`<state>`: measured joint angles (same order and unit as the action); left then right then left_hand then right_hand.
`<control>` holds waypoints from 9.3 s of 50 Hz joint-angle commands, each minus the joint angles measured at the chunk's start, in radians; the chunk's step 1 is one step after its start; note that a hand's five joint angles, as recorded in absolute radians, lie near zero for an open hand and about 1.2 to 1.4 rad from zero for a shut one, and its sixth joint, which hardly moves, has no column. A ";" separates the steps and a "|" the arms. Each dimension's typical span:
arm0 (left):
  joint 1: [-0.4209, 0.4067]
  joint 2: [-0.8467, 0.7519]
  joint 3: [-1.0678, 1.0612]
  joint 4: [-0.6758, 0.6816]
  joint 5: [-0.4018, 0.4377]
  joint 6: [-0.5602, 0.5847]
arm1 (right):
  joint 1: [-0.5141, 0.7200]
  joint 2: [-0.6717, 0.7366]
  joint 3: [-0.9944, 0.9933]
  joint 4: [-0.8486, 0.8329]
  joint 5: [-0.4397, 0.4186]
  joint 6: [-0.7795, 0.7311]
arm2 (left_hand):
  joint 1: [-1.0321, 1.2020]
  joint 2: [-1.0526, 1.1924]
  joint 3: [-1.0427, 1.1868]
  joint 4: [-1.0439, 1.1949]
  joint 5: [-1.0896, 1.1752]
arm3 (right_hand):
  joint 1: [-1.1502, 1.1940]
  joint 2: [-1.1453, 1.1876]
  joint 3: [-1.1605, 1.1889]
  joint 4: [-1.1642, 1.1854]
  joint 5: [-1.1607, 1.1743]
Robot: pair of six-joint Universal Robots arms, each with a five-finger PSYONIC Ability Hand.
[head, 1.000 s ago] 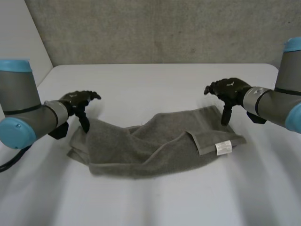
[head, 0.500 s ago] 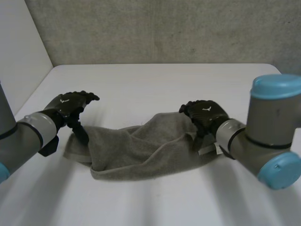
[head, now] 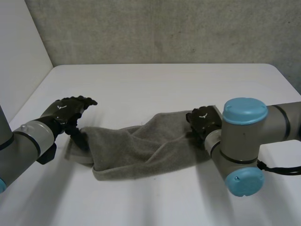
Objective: Fold the towel.
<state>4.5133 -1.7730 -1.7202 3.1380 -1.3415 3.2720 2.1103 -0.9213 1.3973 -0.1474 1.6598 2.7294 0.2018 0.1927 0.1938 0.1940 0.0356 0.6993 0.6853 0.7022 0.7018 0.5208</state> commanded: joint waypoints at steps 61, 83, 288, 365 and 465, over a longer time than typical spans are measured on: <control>-0.020 0.329 -0.298 -0.010 0.157 0.000 | -0.259 -0.472 0.048 0.210 -0.253 -0.046 | 0.452 0.461 0.460 0.460 0.444 | 0.697 0.711 0.694 0.694 0.701; -0.141 -0.057 -0.185 0.043 0.137 -0.029 | -0.289 -0.633 0.066 0.229 -0.318 -0.037 | 0.335 0.344 0.343 0.342 0.326 | 0.697 0.711 0.694 0.694 0.701; -0.002 -0.071 0.049 -0.104 0.087 0.440 | -0.148 -0.224 -0.125 0.459 -0.301 -0.241 | 1.194 1.204 1.203 1.202 1.186 | 0.697 0.711 0.694 0.694 0.701; 0.073 -0.111 -0.180 0.364 -0.088 0.445 | -0.409 -0.337 0.235 0.062 -0.373 -0.017 | 0.857 0.866 0.865 0.865 0.849 | 0.697 0.711 0.694 0.694 0.701; 0.273 0.282 -0.216 -0.053 0.288 0.601 | -0.678 -0.565 0.218 0.608 -0.704 -0.370 | 1.194 1.204 1.203 1.202 1.186 | 0.697 0.711 0.694 0.694 0.701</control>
<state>4.8220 -1.3304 -2.0003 2.9588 -1.0415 3.8851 1.3962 -1.6716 1.7151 0.4691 0.9138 2.3271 1.1793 1.2172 1.2155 1.2178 1.0212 1.3316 1.3328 1.3348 1.3406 1.1655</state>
